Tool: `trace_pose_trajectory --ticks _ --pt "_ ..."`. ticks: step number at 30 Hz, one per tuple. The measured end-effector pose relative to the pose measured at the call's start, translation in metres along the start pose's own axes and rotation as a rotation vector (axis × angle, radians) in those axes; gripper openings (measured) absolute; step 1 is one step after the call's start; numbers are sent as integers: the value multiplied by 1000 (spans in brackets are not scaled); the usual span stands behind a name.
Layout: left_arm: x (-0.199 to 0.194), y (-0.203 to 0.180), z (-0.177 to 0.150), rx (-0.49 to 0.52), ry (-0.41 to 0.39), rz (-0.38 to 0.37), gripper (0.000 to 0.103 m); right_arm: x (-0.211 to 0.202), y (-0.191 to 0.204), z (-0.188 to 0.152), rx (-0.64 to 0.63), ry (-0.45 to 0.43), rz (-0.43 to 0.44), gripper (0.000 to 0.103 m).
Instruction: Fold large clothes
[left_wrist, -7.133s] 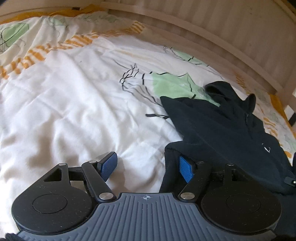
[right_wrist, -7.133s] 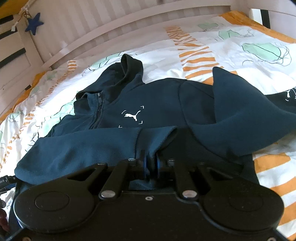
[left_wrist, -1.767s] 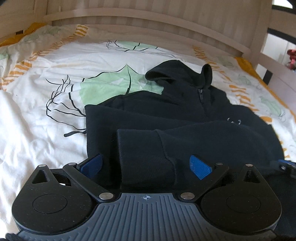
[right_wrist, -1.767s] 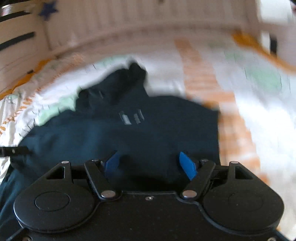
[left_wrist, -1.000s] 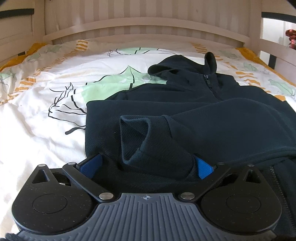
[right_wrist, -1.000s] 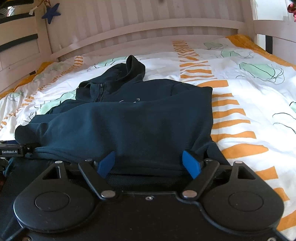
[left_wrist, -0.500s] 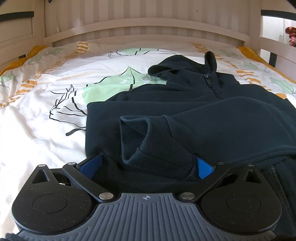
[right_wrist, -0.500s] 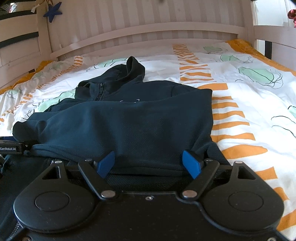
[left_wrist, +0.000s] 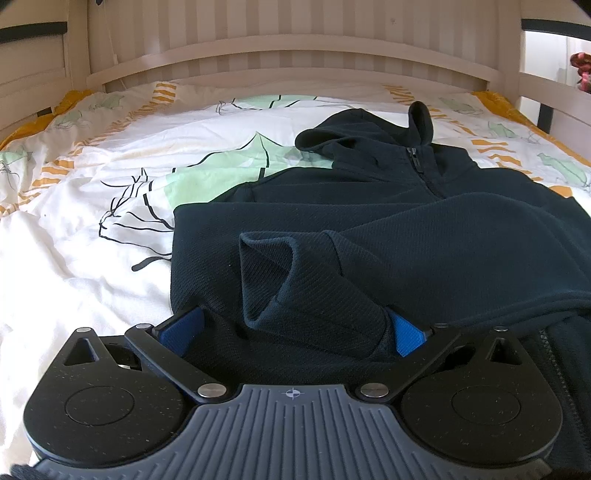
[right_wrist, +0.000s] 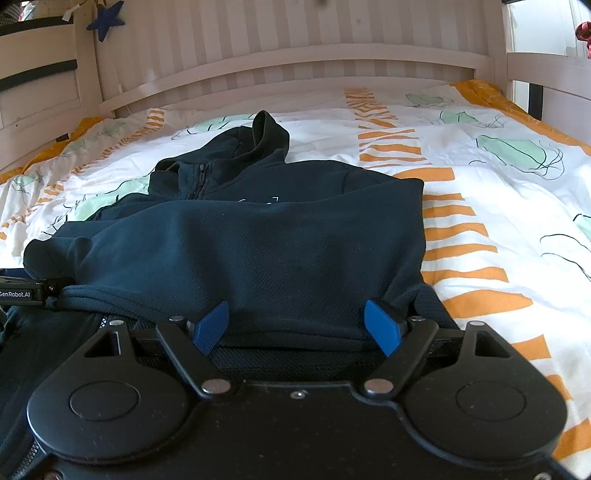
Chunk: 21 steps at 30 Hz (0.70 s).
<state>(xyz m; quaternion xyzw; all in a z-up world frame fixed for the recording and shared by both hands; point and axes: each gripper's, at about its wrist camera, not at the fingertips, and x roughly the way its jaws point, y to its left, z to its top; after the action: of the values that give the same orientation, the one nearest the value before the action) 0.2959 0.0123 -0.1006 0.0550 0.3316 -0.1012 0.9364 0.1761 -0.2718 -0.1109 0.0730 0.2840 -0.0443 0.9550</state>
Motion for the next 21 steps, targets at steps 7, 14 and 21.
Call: trace_pose_trajectory --ticks 7,14,21 --pt "-6 3 10 20 46 -31 102 4 -8 12 3 82 139 103" --pt "-46 9 46 46 -40 -93 101 -15 -3 47 -51 67 167 102" --pt "-8 15 103 -17 -70 -119 101 20 1 106 -63 -14 140 102"
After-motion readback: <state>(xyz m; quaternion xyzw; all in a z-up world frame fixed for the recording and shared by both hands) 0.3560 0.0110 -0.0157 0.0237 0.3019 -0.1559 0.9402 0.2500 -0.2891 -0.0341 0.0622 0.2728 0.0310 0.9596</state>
